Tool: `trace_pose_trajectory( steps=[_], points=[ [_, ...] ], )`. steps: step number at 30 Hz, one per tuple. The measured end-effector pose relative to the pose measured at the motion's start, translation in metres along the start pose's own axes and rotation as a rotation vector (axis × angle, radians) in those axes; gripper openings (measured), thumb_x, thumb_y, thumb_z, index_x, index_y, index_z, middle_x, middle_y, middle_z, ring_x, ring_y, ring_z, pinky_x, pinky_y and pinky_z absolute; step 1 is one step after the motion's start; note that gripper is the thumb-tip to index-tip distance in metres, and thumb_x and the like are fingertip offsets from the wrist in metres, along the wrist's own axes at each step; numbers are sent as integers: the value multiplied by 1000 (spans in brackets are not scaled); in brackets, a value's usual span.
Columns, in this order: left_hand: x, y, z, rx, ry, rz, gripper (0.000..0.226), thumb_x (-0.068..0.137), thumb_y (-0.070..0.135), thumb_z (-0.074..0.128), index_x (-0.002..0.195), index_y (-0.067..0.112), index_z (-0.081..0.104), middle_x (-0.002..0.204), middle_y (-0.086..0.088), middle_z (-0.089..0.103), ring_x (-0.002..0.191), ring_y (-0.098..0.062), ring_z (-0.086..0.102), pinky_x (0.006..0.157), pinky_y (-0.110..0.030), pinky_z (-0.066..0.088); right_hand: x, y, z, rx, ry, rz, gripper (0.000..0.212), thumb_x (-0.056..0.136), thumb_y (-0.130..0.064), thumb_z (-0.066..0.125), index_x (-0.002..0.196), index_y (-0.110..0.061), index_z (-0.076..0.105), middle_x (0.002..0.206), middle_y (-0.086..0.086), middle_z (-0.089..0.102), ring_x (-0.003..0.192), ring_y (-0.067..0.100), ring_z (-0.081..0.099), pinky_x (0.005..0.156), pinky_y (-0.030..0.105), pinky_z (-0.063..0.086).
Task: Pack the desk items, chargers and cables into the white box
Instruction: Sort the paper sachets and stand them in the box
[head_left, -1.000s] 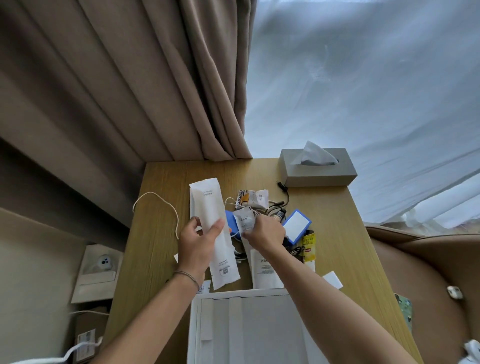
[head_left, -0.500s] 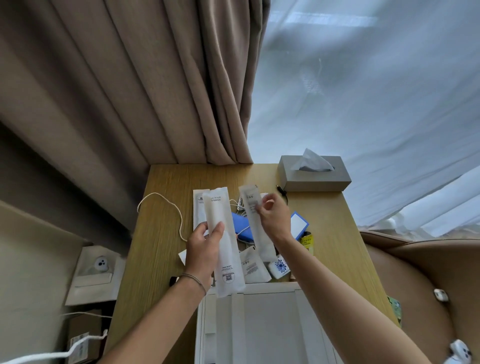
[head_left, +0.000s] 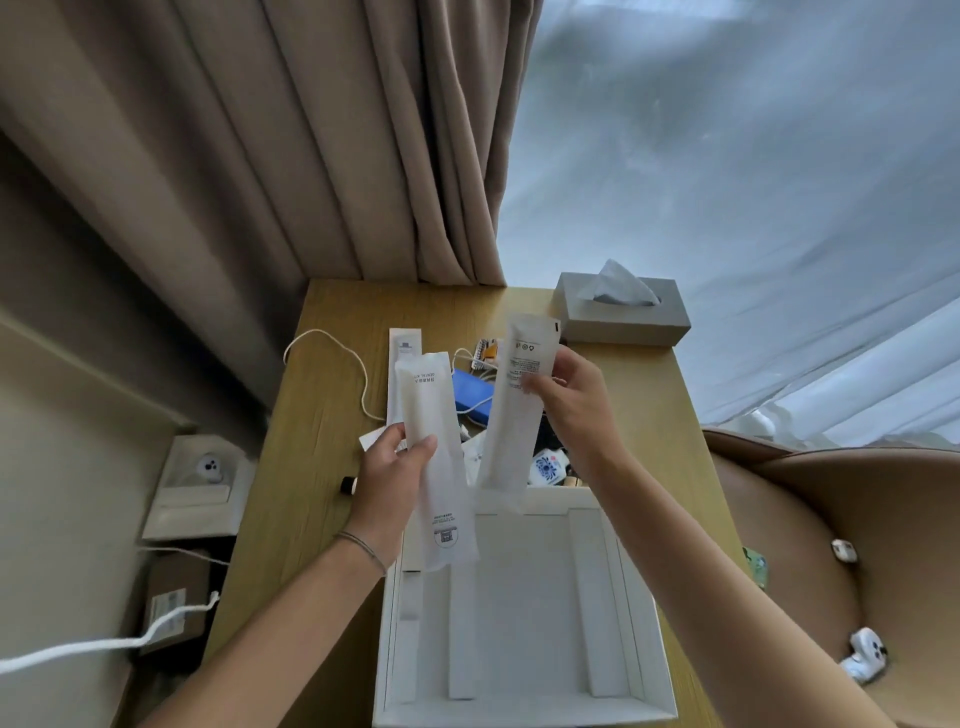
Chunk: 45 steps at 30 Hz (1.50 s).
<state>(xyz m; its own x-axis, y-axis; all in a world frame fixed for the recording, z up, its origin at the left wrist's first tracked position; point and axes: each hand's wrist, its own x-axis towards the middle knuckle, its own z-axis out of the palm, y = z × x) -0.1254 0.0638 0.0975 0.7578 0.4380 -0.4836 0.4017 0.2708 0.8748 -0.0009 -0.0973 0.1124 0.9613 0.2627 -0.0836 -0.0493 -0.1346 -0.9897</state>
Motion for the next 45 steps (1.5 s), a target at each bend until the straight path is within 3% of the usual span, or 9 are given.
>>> trace_pose_trajectory(
  steps=[4, 8, 14, 22, 28, 34, 37, 42, 45],
  points=[
    [-18, -16, -7, 24, 11, -7, 15, 98, 16, 57, 101, 26, 67, 87, 2, 76, 93, -25, 71, 85, -44, 58, -37, 20, -2, 73, -162, 26, 31, 89, -4, 60, 105, -29, 69, 99, -6, 74, 93, 13, 68, 81, 27, 54],
    [-29, -24, -12, 28, 22, -18, 17, 98, 16, 56, 109, 23, 67, 103, -5, 74, 100, -26, 69, 91, -47, 56, -67, 50, -6, 21, -177, 55, 27, 97, -6, 59, 108, -30, 67, 104, -3, 74, 98, 17, 67, 92, 38, 53],
    [-39, -35, -18, 11, 48, -12, 16, 99, 14, 56, 102, 27, 66, 103, -5, 71, 97, -24, 66, 85, -41, 54, -99, 93, -9, -88, -159, 192, 21, 99, -5, 59, 112, -20, 65, 101, -8, 72, 86, -2, 68, 75, 14, 50],
    [-46, -46, -26, -23, 66, -46, 12, 98, 13, 57, 96, 22, 66, 98, -4, 72, 92, -21, 67, 86, -41, 55, -117, 154, 9, -192, -136, 495, 28, 96, -4, 63, 121, -15, 64, 107, -4, 70, 98, 13, 67, 84, 26, 51],
    [-53, -52, -33, -26, 50, -41, 17, 98, 16, 58, 101, 30, 68, 89, 9, 76, 88, -14, 70, 79, -35, 57, -116, 177, 22, -326, -121, 615, 23, 82, 1, 72, 100, -13, 72, 95, 2, 74, 93, 22, 69, 82, 33, 55],
    [-66, -59, -34, -8, 2, -85, 20, 98, 15, 57, 102, 31, 69, 89, 8, 77, 81, -10, 73, 69, -28, 56, -113, 188, 27, -449, -44, 611, 9, 83, -15, 77, 89, -12, 72, 90, 2, 75, 89, 22, 69, 83, 38, 59],
    [-71, -63, -29, 3, -5, -92, 19, 97, 14, 57, 100, 28, 69, 86, 9, 77, 77, -8, 73, 67, -27, 56, -114, 190, 24, -488, -30, 609, 14, 84, -21, 77, 80, -15, 65, 82, 3, 71, 81, 26, 68, 73, 38, 56],
    [-75, -67, -20, 7, -34, -99, 20, 98, 12, 55, 105, 25, 69, 86, 7, 77, 76, -7, 73, 60, -22, 56, -113, 187, 14, -544, -178, 655, 31, 81, -33, 74, 61, -20, 55, 60, -1, 60, 58, 19, 54, 58, 28, 40],
    [-75, -68, -14, 15, -42, -104, 20, 98, 12, 55, 105, 25, 69, 88, 6, 78, 76, -7, 73, 57, -19, 54, -108, 186, 6, -541, -233, 685, 24, 85, -25, 73, 67, -16, 61, 57, -1, 57, 54, 18, 50, 55, 25, 39]
  ],
)
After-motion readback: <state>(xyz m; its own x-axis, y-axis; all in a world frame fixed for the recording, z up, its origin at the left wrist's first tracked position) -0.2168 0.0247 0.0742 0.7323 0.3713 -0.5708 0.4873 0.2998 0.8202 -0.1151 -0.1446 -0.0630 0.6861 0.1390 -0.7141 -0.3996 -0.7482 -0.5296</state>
